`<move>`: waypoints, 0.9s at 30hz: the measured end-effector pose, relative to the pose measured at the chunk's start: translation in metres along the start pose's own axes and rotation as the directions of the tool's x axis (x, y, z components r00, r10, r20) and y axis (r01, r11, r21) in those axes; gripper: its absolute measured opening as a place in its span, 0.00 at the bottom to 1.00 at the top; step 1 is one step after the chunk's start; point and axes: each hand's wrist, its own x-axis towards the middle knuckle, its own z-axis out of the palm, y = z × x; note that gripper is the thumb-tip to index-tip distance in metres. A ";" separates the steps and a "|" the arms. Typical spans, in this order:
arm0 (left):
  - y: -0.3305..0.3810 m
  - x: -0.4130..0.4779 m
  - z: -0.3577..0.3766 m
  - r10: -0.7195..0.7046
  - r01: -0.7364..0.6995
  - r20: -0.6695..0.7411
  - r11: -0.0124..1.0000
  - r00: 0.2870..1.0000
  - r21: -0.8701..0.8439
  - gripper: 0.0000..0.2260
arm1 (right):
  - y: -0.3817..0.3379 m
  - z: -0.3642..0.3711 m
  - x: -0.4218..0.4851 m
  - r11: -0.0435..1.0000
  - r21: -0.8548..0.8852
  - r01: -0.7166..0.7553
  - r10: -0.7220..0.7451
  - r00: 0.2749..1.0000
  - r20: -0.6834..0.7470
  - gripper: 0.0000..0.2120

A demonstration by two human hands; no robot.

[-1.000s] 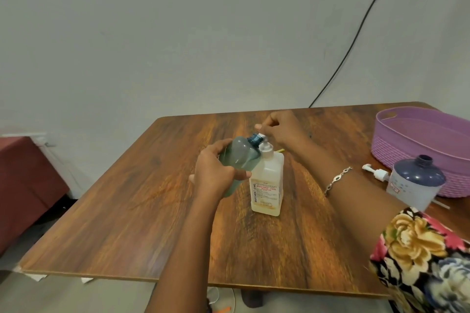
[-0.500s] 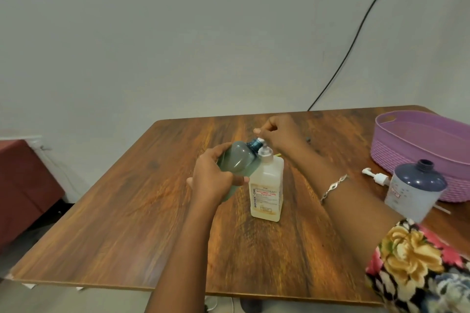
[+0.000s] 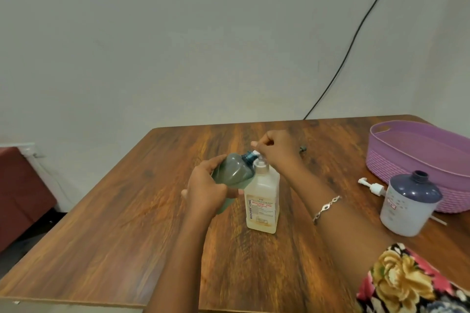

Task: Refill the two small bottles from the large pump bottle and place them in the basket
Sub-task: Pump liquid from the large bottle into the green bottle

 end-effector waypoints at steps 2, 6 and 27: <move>-0.001 -0.001 0.001 -0.008 0.008 0.003 1.000 1.000 -0.007 0.35 | 0.004 0.003 0.000 1.000 0.013 0.000 0.000 1.000 0.002 0.14; 0.005 -0.002 -0.002 -0.008 0.008 0.002 1.000 1.000 -0.011 0.35 | -0.003 -0.002 0.003 1.000 -0.009 -0.017 0.017 1.000 0.019 0.13; 0.003 -0.001 -0.004 -0.016 0.020 0.062 0.997 0.998 -0.078 0.32 | -0.007 -0.001 -0.002 0.999 -0.032 0.018 -0.018 1.000 -0.012 0.14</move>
